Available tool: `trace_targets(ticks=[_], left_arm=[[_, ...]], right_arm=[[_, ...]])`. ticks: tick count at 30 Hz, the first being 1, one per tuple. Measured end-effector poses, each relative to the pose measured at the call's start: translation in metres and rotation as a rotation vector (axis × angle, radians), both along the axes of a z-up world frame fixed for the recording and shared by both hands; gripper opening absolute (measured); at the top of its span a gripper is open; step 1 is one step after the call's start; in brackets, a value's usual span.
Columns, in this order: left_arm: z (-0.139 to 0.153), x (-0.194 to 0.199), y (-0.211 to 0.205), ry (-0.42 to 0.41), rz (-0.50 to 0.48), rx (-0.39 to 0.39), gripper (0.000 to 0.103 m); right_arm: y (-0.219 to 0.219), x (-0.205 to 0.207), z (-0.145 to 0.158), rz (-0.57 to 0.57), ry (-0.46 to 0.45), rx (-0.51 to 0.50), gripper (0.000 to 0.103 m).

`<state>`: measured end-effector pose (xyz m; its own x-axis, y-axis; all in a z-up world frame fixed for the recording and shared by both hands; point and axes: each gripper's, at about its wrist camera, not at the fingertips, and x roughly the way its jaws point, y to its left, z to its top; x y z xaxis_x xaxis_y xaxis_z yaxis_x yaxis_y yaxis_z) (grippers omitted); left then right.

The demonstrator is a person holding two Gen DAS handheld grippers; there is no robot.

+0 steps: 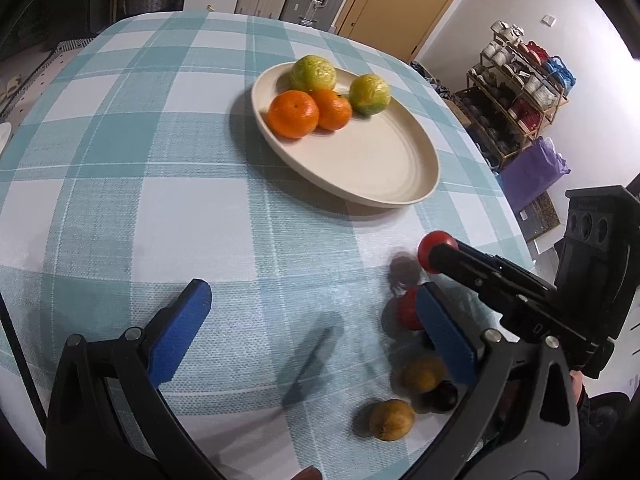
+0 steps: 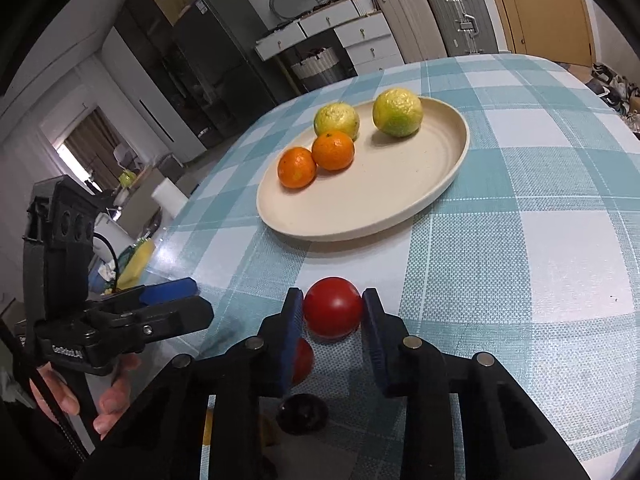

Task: Organize fruits
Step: 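Close the right tool on a red tomato and lift it, then grasp a second red tomato with the left tool while the right tool holds its tomato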

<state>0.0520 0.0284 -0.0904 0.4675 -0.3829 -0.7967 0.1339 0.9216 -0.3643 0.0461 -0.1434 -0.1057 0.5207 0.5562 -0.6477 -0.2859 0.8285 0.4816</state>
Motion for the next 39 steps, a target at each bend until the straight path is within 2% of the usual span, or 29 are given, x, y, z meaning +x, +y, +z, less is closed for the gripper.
trace_targets(ticks=[7, 21, 25, 29, 31, 32, 37, 39], left_arm=[[0.005, -0.001, -0.022, 0.004, -0.072, -0.019, 0.102], [-0.002, -0.001, -0.07, 0.034, -0.168, 0.043, 0.1], [-0.003, 0.0, -0.077, 0.04, -0.189, 0.042, 0.089], [-0.006, 0.001, -0.083, 0.059, -0.218, 0.037, 0.072], [-0.006, 0.0, -0.085, 0.056, -0.23, 0.044, 0.068], [-0.007, 0.001, -0.087, 0.062, -0.237, 0.039, 0.062], [-0.007, 0.002, -0.088, 0.075, -0.24, 0.044, 0.045], [-0.007, 0.003, -0.088, 0.078, -0.24, 0.048, 0.034]], right_arm=[[-0.019, -0.006, 0.012, -0.026, -0.047, 0.041, 0.031], [-0.048, -0.017, 0.022, -0.063, -0.092, 0.058, 0.031], [-0.055, -0.016, 0.017, -0.065, -0.078, 0.07, 0.031], [-0.061, -0.016, 0.014, -0.063, -0.071, 0.086, 0.031], [-0.063, -0.016, 0.013, -0.063, -0.075, 0.094, 0.031], [-0.063, -0.016, 0.013, -0.063, -0.076, 0.097, 0.031], [-0.067, -0.017, 0.011, -0.06, -0.079, 0.118, 0.031], [-0.069, -0.018, 0.01, -0.057, -0.078, 0.126, 0.031]])
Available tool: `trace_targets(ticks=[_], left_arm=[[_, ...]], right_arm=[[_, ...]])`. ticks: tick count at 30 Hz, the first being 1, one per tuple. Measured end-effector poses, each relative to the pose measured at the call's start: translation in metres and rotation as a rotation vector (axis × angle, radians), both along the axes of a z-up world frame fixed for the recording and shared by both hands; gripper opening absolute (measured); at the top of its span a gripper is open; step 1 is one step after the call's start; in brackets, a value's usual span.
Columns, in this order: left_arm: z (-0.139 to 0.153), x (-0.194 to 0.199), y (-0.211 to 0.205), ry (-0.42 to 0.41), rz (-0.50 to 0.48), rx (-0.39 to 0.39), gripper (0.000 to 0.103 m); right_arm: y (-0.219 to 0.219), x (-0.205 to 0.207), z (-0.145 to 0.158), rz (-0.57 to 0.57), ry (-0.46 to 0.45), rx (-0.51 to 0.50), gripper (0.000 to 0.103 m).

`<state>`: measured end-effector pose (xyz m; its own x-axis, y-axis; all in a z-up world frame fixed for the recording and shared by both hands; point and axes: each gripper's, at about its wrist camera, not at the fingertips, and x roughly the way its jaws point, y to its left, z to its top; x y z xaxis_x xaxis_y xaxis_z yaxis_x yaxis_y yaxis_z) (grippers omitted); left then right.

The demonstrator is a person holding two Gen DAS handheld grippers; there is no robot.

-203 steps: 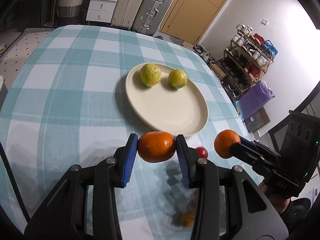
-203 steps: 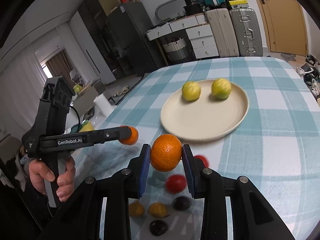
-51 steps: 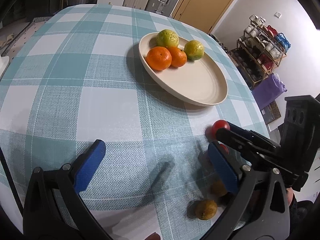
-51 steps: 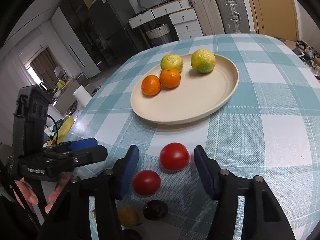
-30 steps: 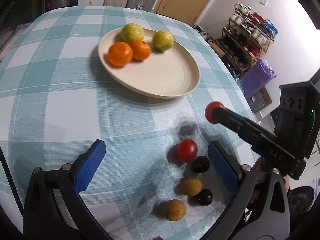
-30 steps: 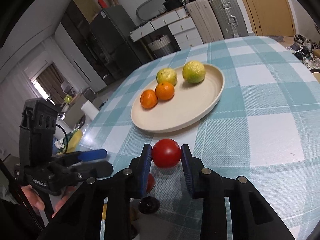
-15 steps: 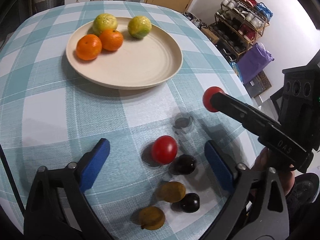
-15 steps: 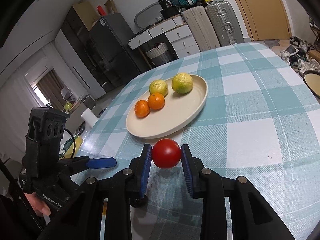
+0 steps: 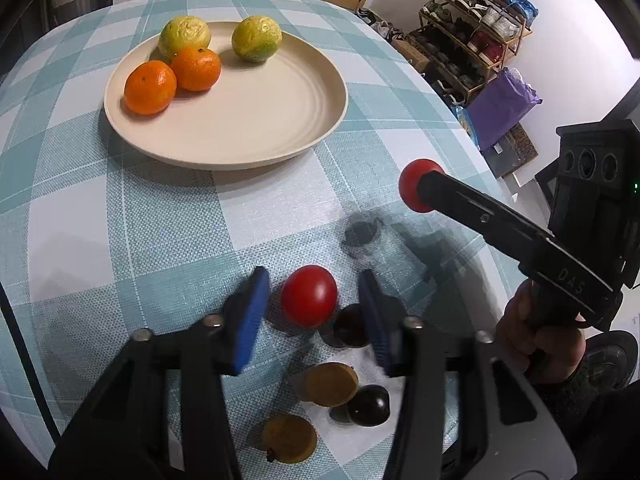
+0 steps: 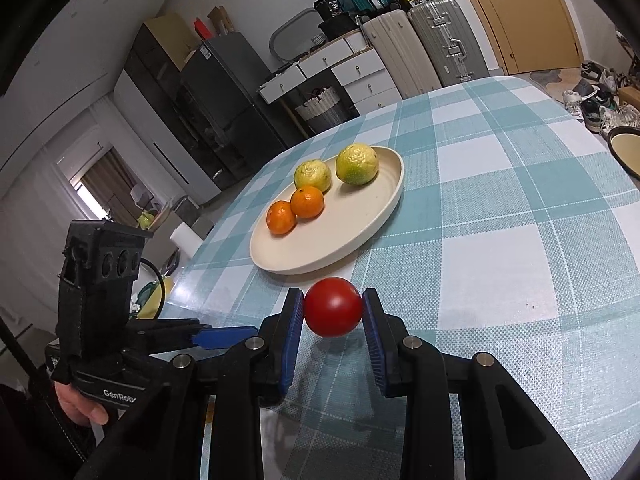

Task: Organize fruits
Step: 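Grasp a second red tomato with the left tool while the right tool holds its tomato, then carry both red tomatoes onto the cream plate and open both tools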

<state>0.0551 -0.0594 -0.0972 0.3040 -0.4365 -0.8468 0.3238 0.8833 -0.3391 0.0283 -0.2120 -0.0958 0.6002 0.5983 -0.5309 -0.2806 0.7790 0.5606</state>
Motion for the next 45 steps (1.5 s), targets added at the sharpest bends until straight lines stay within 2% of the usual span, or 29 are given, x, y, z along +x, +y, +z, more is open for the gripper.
trace_targets(ticks=[2, 5, 10, 21, 36, 42, 45], left_arm=[[-0.001, 0.0, -0.002, 0.006, -0.016, 0.007, 0.024], [0.0, -0.001, -0.006, 0.002, -0.044, 0.032, 0.024], [0.002, 0.002, -0.005, 0.01, -0.038, 0.031, 0.024], [0.032, 0.02, 0.001, -0.047, -0.025, -0.016, 0.024], [0.057, 0.097, 0.008, -0.085, 0.04, -0.078, 0.024], [0.053, 0.132, 0.012, -0.068, 0.075, -0.111, 0.024], [0.05, 0.144, 0.012, -0.073, 0.092, -0.092, 0.024]], right_arm=[[-0.001, 0.0, -0.001, 0.002, -0.001, 0.008, 0.031], [-0.002, 0.0, -0.001, 0.008, -0.001, 0.018, 0.031], [-0.003, 0.0, -0.003, 0.02, 0.0, 0.033, 0.031], [-0.001, 0.006, -0.001, 0.026, 0.001, 0.022, 0.031], [0.005, 0.042, 0.013, 0.025, 0.005, -0.018, 0.031], [0.008, 0.064, 0.019, 0.022, 0.006, -0.034, 0.031], [0.009, 0.076, 0.022, 0.022, 0.004, -0.041, 0.031]])
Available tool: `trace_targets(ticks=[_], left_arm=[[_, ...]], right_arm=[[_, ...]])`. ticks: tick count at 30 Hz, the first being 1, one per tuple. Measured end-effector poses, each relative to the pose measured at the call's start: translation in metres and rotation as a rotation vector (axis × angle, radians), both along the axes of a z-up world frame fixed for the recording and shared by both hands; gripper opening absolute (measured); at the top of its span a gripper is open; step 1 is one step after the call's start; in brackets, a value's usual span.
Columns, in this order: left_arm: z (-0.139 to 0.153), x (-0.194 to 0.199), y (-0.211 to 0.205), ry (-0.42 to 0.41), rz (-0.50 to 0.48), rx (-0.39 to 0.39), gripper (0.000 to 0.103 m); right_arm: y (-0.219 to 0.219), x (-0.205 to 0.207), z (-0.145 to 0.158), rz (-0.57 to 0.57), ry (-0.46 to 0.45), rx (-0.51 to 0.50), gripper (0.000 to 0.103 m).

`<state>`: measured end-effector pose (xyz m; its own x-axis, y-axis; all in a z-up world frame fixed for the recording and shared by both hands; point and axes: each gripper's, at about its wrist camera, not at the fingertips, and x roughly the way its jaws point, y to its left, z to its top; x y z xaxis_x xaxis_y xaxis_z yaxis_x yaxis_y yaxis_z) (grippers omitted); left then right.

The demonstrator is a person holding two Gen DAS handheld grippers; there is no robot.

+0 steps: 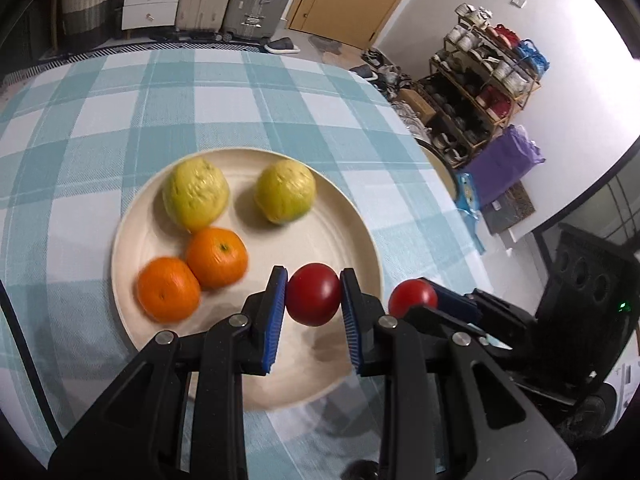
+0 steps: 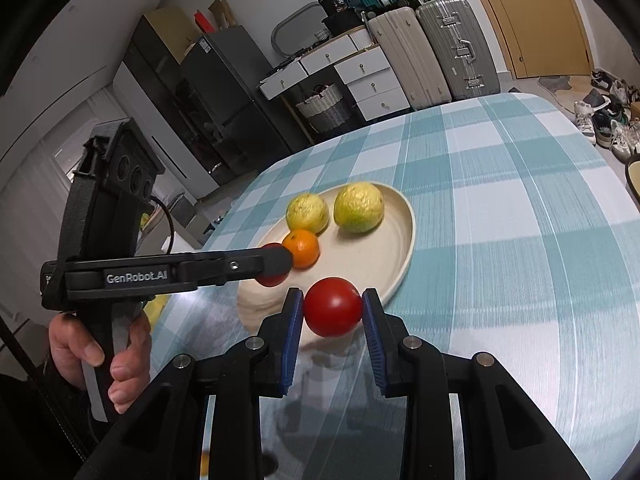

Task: Organize fruits
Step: 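Carry both red tomatoes onto the cream plate and open both tools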

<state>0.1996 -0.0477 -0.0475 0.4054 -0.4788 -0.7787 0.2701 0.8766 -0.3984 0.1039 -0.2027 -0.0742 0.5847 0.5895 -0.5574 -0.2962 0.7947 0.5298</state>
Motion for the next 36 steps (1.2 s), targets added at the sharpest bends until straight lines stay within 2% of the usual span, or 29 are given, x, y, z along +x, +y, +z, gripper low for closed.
trace_targets(ticks=[14, 21, 30, 32, 33, 34, 36], left_arm=[[-0.024, 0.032, 0.002, 0.064, 0.008, -0.051, 0.024], [-0.027, 0.039, 0.001, 0.063, 0.018, -0.043, 0.024], [-0.023, 0.041, 0.001, 0.045, 0.057, -0.042, 0.024], [-0.021, 0.039, 0.005, 0.046, 0.065, -0.064, 0.025], [-0.019, 0.038, 0.006, 0.045, 0.067, -0.066, 0.026], [-0.018, 0.036, 0.007, 0.042, 0.072, -0.063, 0.026], [-0.015, 0.031, 0.01, 0.043, 0.075, -0.068, 0.027]], right_arm=[[0.005, 0.05, -0.008, -0.006, 0.021, -0.036, 0.031], [0.014, 0.063, -0.015, 0.028, 0.03, -0.085, 0.031], [0.021, 0.075, -0.02, 0.04, 0.034, -0.078, 0.031], [0.022, 0.075, -0.02, 0.043, 0.027, -0.078, 0.035], [0.021, 0.075, -0.019, 0.035, 0.024, -0.082, 0.048], [0.019, 0.074, -0.018, 0.024, 0.019, -0.079, 0.055], [0.014, 0.071, -0.015, 0.016, 0.006, -0.052, 0.055]])
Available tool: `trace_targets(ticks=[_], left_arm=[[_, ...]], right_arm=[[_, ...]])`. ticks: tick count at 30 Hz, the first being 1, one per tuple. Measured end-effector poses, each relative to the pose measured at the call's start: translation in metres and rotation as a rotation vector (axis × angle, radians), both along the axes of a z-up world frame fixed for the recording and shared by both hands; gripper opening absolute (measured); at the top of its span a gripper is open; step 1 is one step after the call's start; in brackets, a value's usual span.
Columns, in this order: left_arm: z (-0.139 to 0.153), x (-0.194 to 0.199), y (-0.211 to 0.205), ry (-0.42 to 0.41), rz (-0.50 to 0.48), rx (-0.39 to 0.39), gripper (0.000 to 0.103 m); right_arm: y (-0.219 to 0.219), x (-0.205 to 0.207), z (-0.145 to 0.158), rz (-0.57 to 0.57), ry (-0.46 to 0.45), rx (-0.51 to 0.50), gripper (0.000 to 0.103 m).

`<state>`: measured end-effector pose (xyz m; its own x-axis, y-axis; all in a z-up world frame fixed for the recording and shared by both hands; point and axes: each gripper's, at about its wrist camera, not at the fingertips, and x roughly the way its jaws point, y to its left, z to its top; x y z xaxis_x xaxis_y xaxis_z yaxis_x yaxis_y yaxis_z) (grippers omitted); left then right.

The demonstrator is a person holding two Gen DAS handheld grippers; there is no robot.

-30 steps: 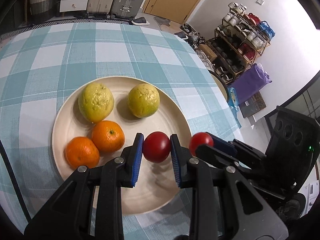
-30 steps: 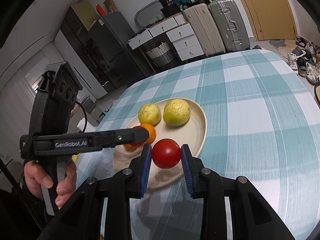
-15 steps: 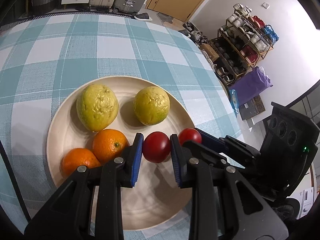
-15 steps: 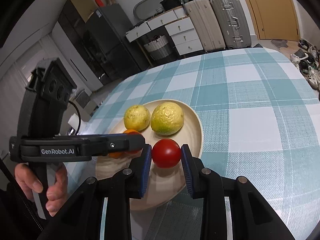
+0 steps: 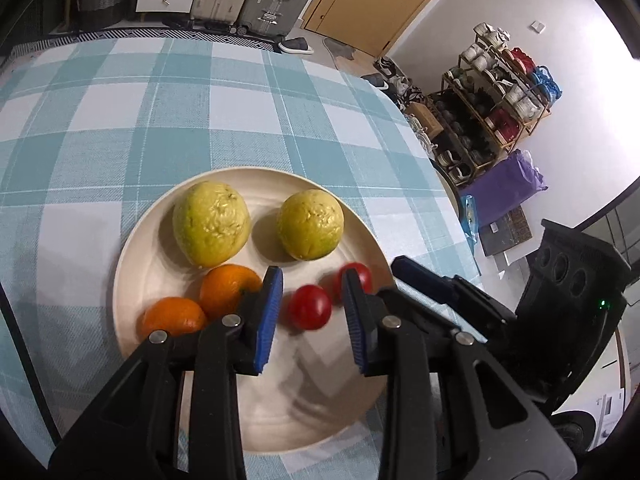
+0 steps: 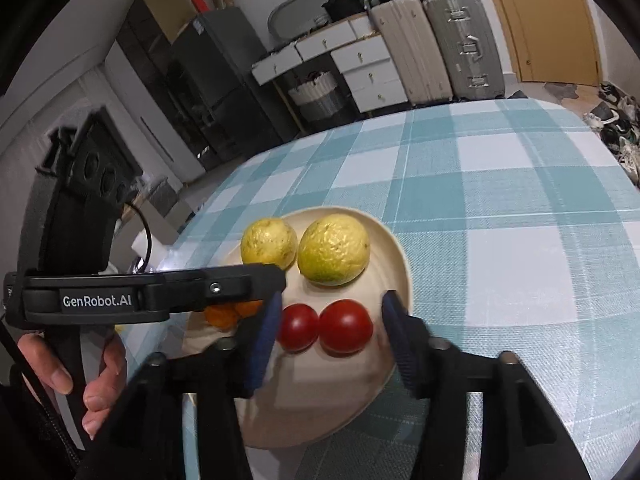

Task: Organize fruits
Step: 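Carry both red tomatoes onto the cream plate and open both tools, then withdraw both open tools toward the brown fruits and dark plums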

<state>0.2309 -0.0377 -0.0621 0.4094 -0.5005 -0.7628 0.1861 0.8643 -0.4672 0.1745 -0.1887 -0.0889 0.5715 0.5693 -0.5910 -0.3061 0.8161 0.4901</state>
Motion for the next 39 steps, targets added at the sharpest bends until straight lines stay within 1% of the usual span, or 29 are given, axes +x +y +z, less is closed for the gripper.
trace_targets(ticks=[4, 6, 7, 9, 14, 16, 17, 18, 21, 24, 26, 27, 28, 29, 33, 34, 36, 37, 39], left_arm=[[0.009, -0.013, 0.005, -0.015, 0.005, 0.002, 0.03], [0.015, -0.022, 0.006, -0.028, 0.007, 0.021, 0.037], [0.018, -0.026, 0.006, -0.035, 0.007, 0.026, 0.039], [0.024, -0.036, 0.007, -0.047, 0.013, 0.033, 0.048], [0.038, -0.061, 0.011, -0.078, 0.024, 0.052, 0.055], [0.041, -0.07, 0.013, -0.084, 0.039, 0.064, 0.062], [0.044, -0.075, 0.015, -0.091, 0.056, 0.079, 0.07], [0.046, -0.08, 0.016, -0.099, 0.067, 0.093, 0.075], [0.052, -0.098, 0.018, -0.139, 0.078, 0.13, 0.08], [0.055, -0.114, 0.019, -0.165, 0.074, 0.156, 0.081], [0.055, -0.125, 0.019, -0.195, 0.065, 0.191, 0.082], [0.055, -0.132, 0.017, -0.217, 0.061, 0.224, 0.082], [0.055, -0.133, 0.016, -0.227, 0.059, 0.24, 0.082], [0.054, -0.139, 0.015, -0.237, 0.057, 0.252, 0.084], [0.05, -0.153, 0.02, -0.228, 0.056, 0.234, 0.087], [0.049, -0.157, 0.021, -0.229, 0.056, 0.235, 0.089], [0.045, -0.165, 0.022, -0.232, 0.063, 0.247, 0.1], [0.044, -0.169, 0.024, -0.235, 0.069, 0.253, 0.102], [0.041, -0.178, 0.026, -0.246, 0.076, 0.255, 0.102]], right_arm=[[-0.01, -0.01, 0.007, -0.03, -0.01, 0.009, 0.057], [-0.014, -0.017, 0.01, -0.043, -0.012, 0.015, 0.059], [-0.016, -0.022, 0.011, -0.05, -0.015, 0.011, 0.061], [-0.019, -0.029, 0.013, -0.058, -0.019, 0.01, 0.063], [-0.024, -0.049, 0.023, -0.074, -0.035, 0.012, 0.065], [-0.025, -0.058, 0.028, -0.083, -0.052, 0.01, 0.067], [-0.026, -0.064, 0.032, -0.092, -0.067, 0.011, 0.067], [-0.027, -0.068, 0.035, -0.094, -0.079, 0.014, 0.067], [-0.028, -0.082, 0.043, -0.098, -0.11, 0.021, 0.068], [-0.025, -0.091, 0.046, -0.087, -0.121, 0.025, 0.071], [-0.02, -0.099, 0.048, -0.073, -0.129, 0.016, 0.073], [-0.018, -0.103, 0.049, -0.067, -0.131, 0.011, 0.077], [-0.015, -0.106, 0.049, -0.062, -0.133, 0.006, 0.079], [-0.013, -0.111, 0.049, -0.055, -0.136, 0.006, 0.079], [-0.005, -0.122, 0.043, -0.038, -0.11, 0.031, 0.08], [-0.004, -0.125, 0.041, -0.036, -0.102, 0.033, 0.081], [-0.001, -0.132, 0.038, -0.027, -0.088, 0.035, 0.083], [0.001, -0.136, 0.036, -0.022, -0.086, 0.032, 0.085], [0.003, -0.142, 0.035, -0.015, -0.086, 0.027, 0.086]])
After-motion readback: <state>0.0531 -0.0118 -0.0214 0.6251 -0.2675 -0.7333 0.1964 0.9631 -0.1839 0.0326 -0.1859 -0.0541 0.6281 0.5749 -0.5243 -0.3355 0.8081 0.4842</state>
